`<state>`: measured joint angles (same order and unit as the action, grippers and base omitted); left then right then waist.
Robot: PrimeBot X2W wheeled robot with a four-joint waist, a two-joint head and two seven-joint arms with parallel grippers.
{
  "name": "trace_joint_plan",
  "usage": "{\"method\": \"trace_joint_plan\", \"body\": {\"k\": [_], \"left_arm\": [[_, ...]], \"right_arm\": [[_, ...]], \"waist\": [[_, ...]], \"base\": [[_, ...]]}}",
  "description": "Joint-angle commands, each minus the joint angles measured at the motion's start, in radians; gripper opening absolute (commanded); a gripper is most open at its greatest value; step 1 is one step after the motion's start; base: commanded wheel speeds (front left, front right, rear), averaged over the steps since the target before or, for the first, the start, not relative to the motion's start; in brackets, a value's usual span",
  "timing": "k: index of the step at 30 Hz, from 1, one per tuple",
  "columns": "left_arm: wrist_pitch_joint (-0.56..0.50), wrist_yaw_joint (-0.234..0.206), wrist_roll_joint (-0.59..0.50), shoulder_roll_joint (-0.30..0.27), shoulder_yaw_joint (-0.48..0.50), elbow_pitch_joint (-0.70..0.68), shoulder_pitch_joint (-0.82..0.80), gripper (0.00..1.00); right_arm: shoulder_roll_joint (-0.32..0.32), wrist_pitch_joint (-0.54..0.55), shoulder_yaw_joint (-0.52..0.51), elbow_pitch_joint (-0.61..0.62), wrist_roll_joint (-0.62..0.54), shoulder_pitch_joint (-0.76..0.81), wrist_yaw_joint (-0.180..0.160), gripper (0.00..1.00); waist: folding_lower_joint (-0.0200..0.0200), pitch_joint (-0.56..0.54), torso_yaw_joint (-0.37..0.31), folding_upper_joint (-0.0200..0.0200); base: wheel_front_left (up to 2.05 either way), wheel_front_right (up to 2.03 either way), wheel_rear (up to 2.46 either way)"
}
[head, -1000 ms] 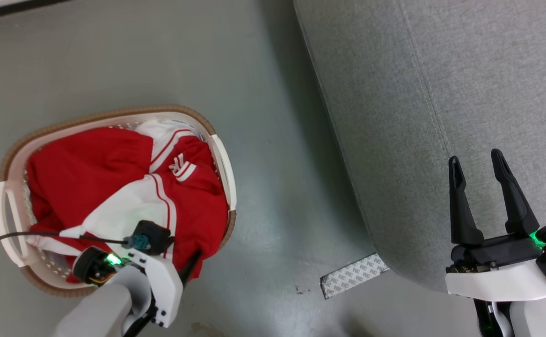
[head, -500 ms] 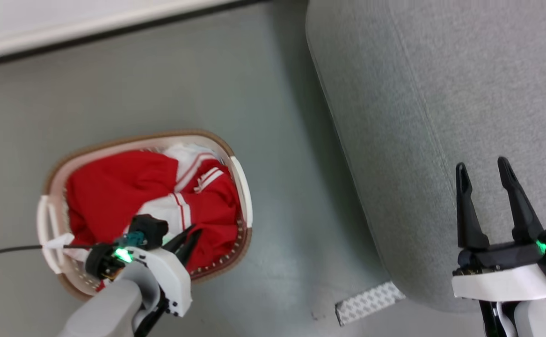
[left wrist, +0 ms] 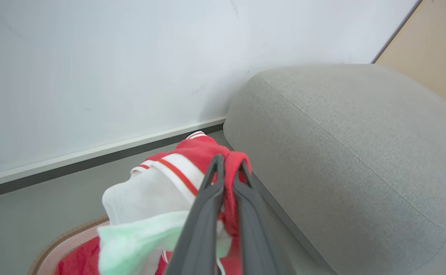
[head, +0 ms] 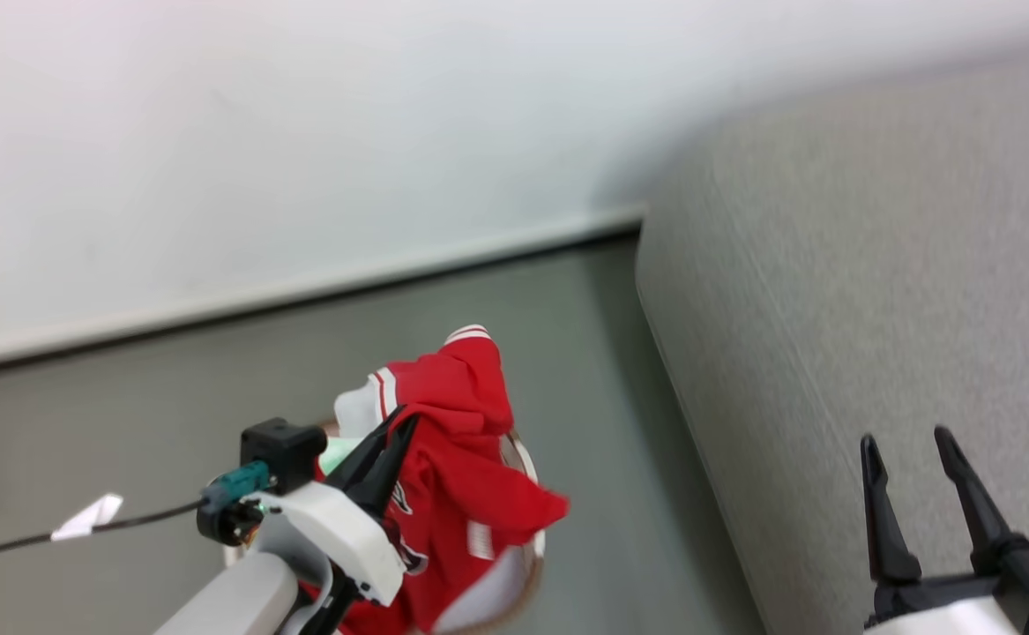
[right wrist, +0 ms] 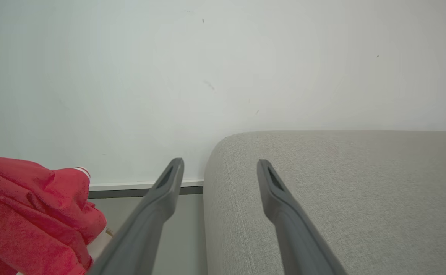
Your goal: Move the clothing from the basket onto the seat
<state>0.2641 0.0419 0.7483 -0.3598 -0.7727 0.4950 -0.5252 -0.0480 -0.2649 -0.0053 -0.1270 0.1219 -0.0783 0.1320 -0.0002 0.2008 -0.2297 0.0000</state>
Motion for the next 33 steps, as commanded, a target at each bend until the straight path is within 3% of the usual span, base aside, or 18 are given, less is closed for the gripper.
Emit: {"method": "trace_joint_plan", "body": {"k": [1,14,22,27,33], "left_arm": [[0.000,-0.017,-0.014,-0.016,0.013,-0.047,0.031,0.00],[-0.032,-0.162,0.001,-0.119,0.086,-0.402,0.117,0.00],[-0.069,-0.208,0.017,-0.170,0.112,-0.525,0.150,0.00],[-0.080,-0.218,0.020,-0.178,0.112,-0.560,0.156,0.00],[-0.093,-0.205,0.017,-0.145,0.078,-0.585,0.139,0.00]], "right_arm": [[-0.004,0.001,-0.006,-0.004,-0.006,0.028,-0.002,1.00],[-0.004,0.001,-0.018,-0.007,-0.035,0.103,-0.002,1.00],[-0.004,0.001,0.038,0.018,-0.062,0.086,-0.002,1.00],[-0.003,0.001,0.152,0.052,-0.104,0.043,-0.002,1.00],[-0.025,0.001,0.355,0.050,-0.127,-0.054,-0.002,1.00]], "waist": [[0.0002,-0.130,0.060,0.0000],[0.0002,-0.232,0.094,0.0000],[0.0002,-0.242,0.094,0.0000],[0.0002,-0.240,0.095,0.0000],[0.0002,-0.239,0.102,0.0000]], "base": [[0.00,0.00,0.00],[0.00,0.00,0.00],[0.00,0.00,0.00],[0.00,0.00,0.00],[0.00,0.00,0.00]]}}
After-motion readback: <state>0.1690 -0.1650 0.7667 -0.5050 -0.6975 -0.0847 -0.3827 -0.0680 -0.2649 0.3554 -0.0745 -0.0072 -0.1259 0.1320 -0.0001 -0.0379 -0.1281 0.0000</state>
